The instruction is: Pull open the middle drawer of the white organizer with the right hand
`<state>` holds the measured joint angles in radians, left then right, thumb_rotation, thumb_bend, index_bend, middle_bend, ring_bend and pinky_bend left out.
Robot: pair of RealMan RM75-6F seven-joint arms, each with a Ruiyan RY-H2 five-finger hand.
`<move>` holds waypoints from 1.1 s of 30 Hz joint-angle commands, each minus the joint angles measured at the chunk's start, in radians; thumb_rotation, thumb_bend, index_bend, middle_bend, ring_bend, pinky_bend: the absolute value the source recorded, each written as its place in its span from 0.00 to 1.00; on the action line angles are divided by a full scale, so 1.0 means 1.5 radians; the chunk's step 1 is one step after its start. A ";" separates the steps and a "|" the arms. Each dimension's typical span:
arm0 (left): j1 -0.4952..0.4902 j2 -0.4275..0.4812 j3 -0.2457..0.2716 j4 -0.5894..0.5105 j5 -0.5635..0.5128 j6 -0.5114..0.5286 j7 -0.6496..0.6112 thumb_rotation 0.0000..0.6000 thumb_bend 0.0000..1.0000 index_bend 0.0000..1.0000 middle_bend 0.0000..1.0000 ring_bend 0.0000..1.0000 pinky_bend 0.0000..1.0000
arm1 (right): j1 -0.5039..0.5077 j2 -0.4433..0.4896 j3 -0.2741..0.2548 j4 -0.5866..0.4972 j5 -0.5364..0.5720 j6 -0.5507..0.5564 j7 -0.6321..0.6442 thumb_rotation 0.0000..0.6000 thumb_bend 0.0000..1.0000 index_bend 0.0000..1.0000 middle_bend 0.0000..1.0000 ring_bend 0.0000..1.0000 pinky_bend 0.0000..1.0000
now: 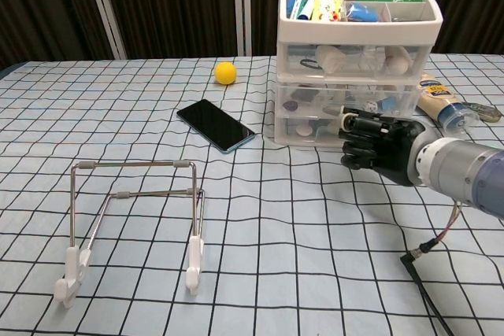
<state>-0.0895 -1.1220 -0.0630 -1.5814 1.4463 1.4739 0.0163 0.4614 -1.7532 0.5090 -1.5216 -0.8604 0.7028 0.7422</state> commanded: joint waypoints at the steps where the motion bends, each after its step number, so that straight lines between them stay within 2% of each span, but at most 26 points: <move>1: 0.000 0.000 0.001 -0.001 0.001 0.001 0.000 1.00 0.00 0.00 0.00 0.00 0.00 | -0.008 0.005 -0.006 -0.009 -0.009 0.002 0.006 1.00 0.54 0.33 0.98 0.97 0.83; 8: 0.009 0.006 0.004 -0.008 0.016 0.022 -0.004 1.00 0.00 0.00 0.00 0.00 0.00 | -0.031 0.020 -0.019 -0.039 -0.043 0.036 0.003 1.00 0.52 0.31 0.98 0.97 0.82; 16: 0.016 0.009 0.009 -0.016 0.030 0.036 0.000 1.00 0.00 0.00 0.00 0.00 0.00 | -0.059 0.041 -0.053 -0.090 -0.086 0.086 -0.020 1.00 0.51 0.13 0.89 0.91 0.75; 19: 0.018 0.010 0.011 -0.019 0.035 0.041 0.000 1.00 0.00 0.00 0.00 0.00 0.00 | -0.066 0.046 -0.064 -0.100 -0.088 0.093 -0.021 1.00 0.51 0.10 0.86 0.88 0.73; 24: 0.021 0.011 0.013 -0.022 0.042 0.047 0.001 1.00 0.00 0.00 0.00 0.00 0.00 | -0.075 0.056 -0.078 -0.110 -0.088 0.097 -0.022 1.00 0.51 0.08 0.85 0.87 0.72; 33: 0.020 0.012 0.013 -0.022 0.041 0.044 0.003 1.00 0.00 0.00 0.00 0.00 0.00 | -0.098 0.066 -0.104 -0.124 -0.133 0.138 -0.027 1.00 0.50 0.08 0.85 0.87 0.72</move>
<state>-0.0588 -1.1041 -0.0440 -1.6145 1.5075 1.5393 0.0204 0.3163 -1.6556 0.3550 -1.7050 -1.0569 0.9086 0.7000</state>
